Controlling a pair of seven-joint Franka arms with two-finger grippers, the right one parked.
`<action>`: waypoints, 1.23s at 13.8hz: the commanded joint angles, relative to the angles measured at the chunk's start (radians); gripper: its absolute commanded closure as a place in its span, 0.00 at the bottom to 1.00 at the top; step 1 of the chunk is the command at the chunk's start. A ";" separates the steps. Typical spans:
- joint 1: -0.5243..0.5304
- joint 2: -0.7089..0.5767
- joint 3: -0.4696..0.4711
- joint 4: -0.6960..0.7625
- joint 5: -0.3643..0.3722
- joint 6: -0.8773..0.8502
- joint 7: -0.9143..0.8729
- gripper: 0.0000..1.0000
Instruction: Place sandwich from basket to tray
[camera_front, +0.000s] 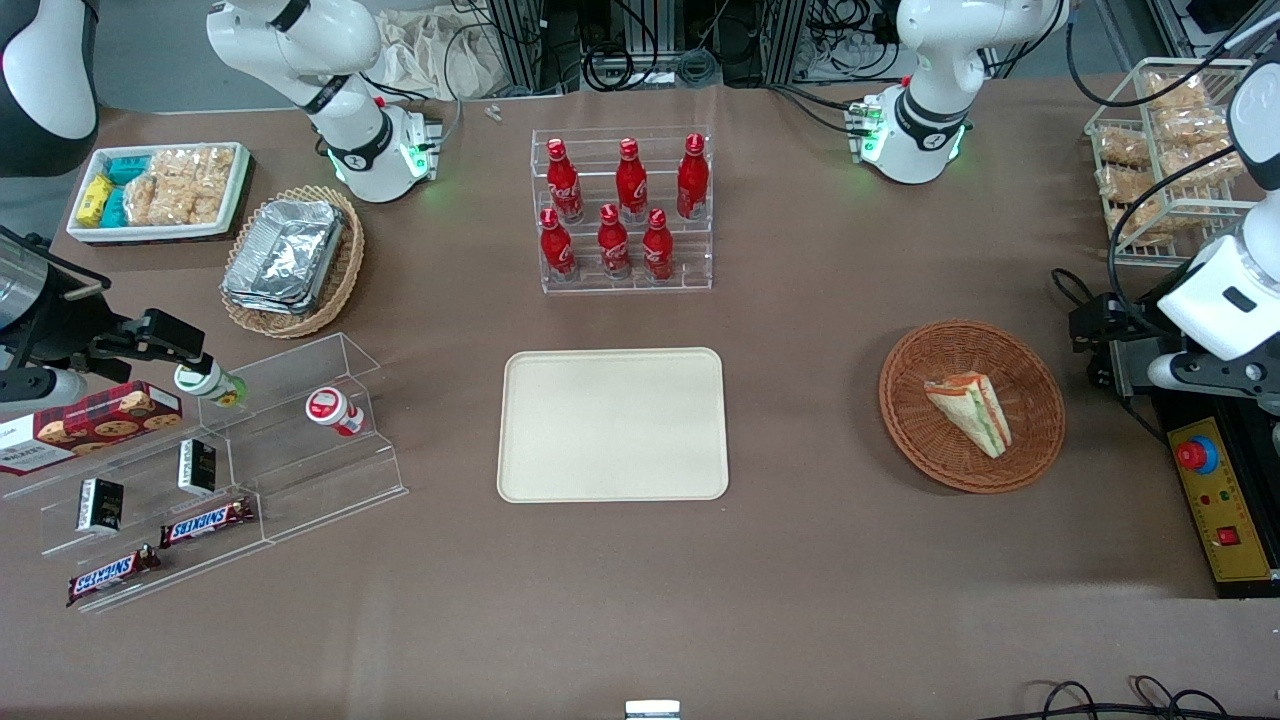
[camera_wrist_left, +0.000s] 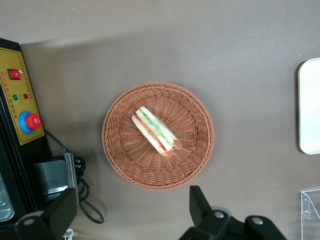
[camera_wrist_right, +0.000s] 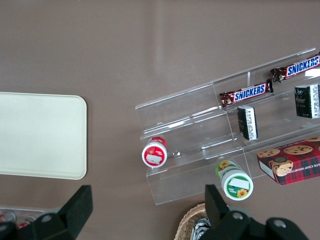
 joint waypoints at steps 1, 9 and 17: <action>-0.005 -0.001 -0.002 0.002 0.018 -0.022 -0.021 0.00; -0.008 -0.038 0.000 -0.197 0.023 0.065 -0.291 0.00; -0.001 -0.078 0.004 -0.616 0.068 0.498 -0.686 0.00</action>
